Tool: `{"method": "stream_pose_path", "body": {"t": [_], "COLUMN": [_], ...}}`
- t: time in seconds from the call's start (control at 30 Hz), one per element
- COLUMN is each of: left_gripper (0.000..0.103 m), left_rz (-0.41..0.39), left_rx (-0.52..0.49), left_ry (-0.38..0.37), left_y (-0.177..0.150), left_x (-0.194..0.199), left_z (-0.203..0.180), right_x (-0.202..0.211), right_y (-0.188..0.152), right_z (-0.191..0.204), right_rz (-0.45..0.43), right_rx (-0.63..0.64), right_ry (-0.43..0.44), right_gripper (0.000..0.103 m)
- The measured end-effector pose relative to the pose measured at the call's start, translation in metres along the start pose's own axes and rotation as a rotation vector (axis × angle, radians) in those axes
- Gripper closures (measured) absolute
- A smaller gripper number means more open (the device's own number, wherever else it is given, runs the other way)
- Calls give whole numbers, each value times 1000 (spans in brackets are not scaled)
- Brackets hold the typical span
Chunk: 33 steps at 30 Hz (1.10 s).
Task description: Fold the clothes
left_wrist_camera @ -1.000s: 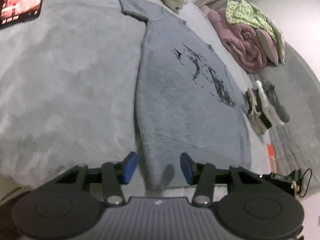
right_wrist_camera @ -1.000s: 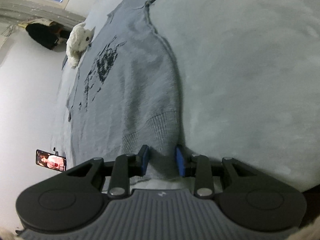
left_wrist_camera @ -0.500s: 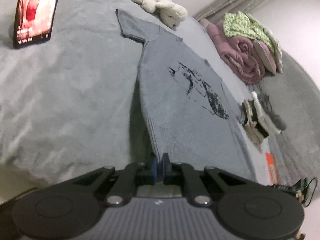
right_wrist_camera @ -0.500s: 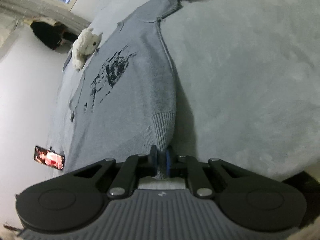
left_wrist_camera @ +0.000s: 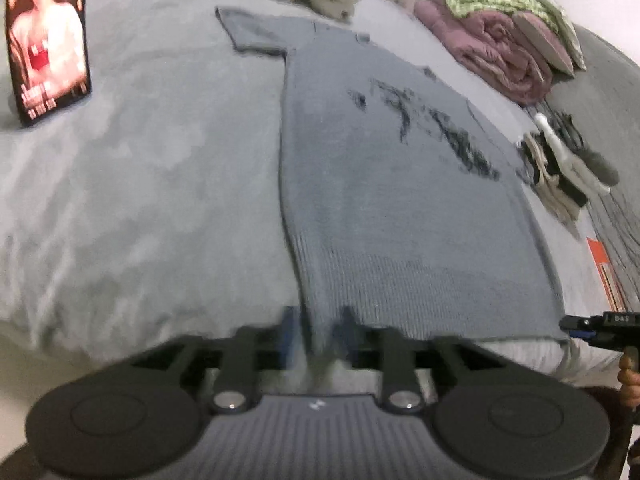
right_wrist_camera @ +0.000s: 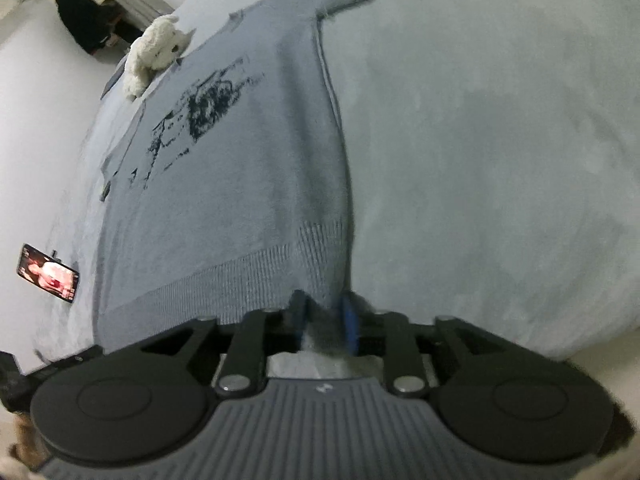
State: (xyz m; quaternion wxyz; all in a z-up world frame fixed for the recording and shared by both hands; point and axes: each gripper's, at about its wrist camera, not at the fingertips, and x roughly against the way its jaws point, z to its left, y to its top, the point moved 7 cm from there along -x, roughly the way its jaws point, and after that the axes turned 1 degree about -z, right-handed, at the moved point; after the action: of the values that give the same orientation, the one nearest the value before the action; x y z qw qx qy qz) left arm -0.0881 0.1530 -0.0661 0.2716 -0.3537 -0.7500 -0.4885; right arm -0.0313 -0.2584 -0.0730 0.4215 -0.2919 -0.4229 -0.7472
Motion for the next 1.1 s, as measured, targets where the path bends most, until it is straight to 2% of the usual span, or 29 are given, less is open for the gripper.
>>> {"method": "stream_pose_path", "body": {"t": [0.03, 0.13, 0.23, 0.5, 0.57, 0.6, 0.67, 0.73, 0.83, 0.9, 0.93, 1.03, 1.07, 1.1], "left_gripper": [37, 30, 25, 25, 25, 25, 24, 24, 21, 19, 19, 19, 19, 19], "left_rz": [-41, -134, -169, -244, -267, -279, -299, -264, -220, -214, -220, -234, -242, -250], "left_rx": [-13, -66, -69, -72, -99, -116, -158, -184, -227, -277, -275, -237, -227, -224], "left_ry": [14, 61, 57, 19, 19, 22, 38, 85, 149, 174, 177, 149, 138, 137], "left_y": [7, 32, 55, 93, 97, 98, 97, 90, 87, 88, 89, 94, 97, 99], "left_x": [4, 5, -4, -55, -72, -80, -98, -118, -130, -130, -129, -128, -128, -129], "left_z": [-2, -11, -23, -64, -73, -76, -79, -75, -76, -84, -87, -92, -95, -98], "right_x": [3, 5, -1, -47, -63, -70, -82, -79, -65, -61, -58, -54, -55, -59], "right_y": [4, 19, 41, 106, 115, 117, 119, 119, 121, 125, 128, 136, 139, 143], "right_z": [2, 9, 17, 4, -1, -2, -5, -7, -9, -8, -7, 0, 4, 6], "right_rz": [-28, -105, -157, -241, -249, -250, -253, -272, -313, -329, -341, -374, -380, -382], "right_rx": [18, 56, 60, -46, -66, -72, -65, -39, -34, -30, -35, -40, -38, -40], "right_ry": [-20, -65, -68, -60, -54, -48, -51, -95, -175, -180, -169, -139, -126, -126], "right_gripper": [60, 60, 60, 63, 67, 74, 98, 102, 100, 97, 90, 81, 74, 62]}}
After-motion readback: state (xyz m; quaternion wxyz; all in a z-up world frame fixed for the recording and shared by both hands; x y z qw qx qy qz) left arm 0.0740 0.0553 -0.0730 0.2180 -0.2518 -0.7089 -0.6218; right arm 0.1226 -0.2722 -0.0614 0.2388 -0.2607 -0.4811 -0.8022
